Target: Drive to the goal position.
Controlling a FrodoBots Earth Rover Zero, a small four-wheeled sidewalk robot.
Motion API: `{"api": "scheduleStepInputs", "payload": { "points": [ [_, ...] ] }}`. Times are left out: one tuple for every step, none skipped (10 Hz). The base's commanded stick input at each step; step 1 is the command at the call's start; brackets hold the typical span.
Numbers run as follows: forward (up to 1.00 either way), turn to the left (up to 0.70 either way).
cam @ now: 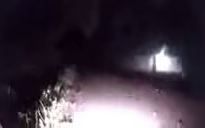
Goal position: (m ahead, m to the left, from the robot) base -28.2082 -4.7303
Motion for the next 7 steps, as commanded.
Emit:
{"api": "scheduleStepInputs", "payload": {
  "points": [
    [1.00,0.00],
    [1.00,0.00],
    [1.00,0.00],
    [1.00,0.00],
    [1.00,0.00],
    [1.00,0.00],
    [1.00,0.00]
  ]
}}
